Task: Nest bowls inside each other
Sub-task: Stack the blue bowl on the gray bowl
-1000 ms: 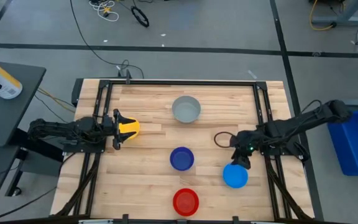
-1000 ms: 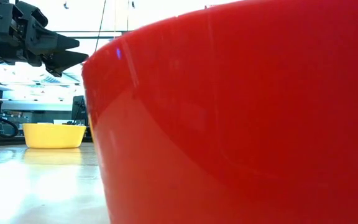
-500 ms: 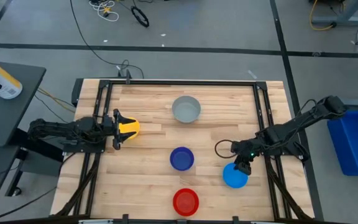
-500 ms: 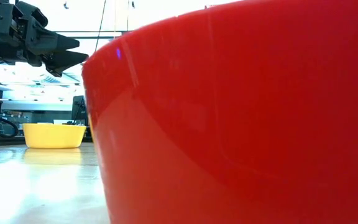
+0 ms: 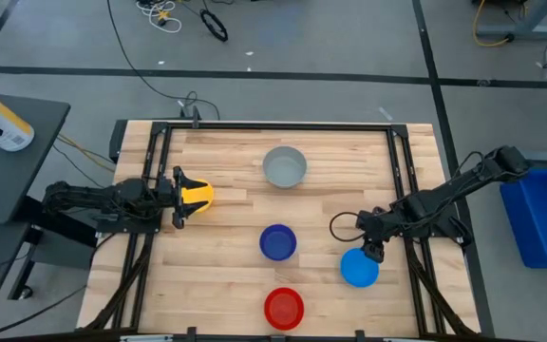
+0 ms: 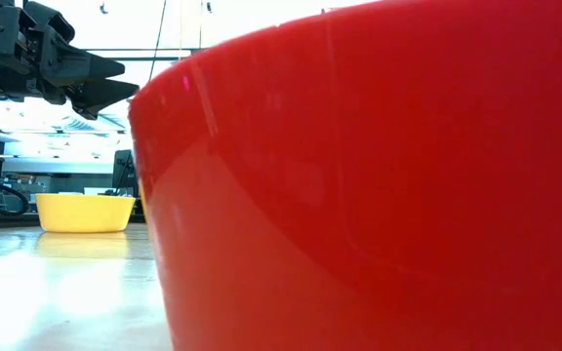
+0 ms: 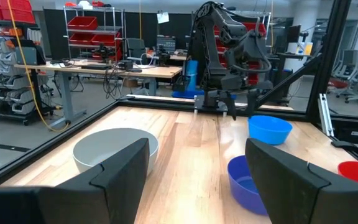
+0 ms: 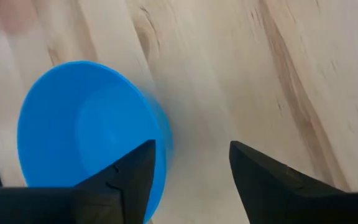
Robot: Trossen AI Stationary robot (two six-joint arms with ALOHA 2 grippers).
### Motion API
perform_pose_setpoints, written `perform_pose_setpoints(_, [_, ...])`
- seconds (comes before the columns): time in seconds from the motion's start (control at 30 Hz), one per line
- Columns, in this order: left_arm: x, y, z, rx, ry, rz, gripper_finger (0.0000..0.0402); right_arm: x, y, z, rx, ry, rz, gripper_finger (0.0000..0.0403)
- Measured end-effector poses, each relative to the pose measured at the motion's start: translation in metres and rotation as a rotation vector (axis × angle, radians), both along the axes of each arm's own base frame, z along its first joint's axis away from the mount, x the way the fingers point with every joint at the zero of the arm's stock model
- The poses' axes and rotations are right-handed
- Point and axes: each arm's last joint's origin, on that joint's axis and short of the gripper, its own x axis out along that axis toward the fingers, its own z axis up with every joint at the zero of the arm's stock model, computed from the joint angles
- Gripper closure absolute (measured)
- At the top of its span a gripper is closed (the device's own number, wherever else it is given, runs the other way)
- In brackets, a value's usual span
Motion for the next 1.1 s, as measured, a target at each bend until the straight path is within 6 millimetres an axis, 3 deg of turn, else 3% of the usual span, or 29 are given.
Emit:
perform_pose_setpoints(0.33, [0.0,0.0,0.0,-0.001,0.001,0.0,0.0125,0.005,0.004,0.003,0.049,-0.053,0.014,0.023])
perform_pose_setpoints(0.83, [0.0,0.0,0.0,-0.001,0.001,-0.001,0.0125,0.013,0.01,-0.014,0.031,0.042,0.029,0.0223])
perform_pose_setpoints(0.97, [0.0,0.0,0.0,-0.001,0.001,-0.001,0.0125,0.016,0.012,-0.018,0.037,0.06,0.037,0.0247])
perform_pose_setpoints(1.1, [0.0,0.0,0.0,-0.001,0.001,-0.001,0.0125,0.018,0.014,-0.021,0.038,0.063,0.055,0.0307])
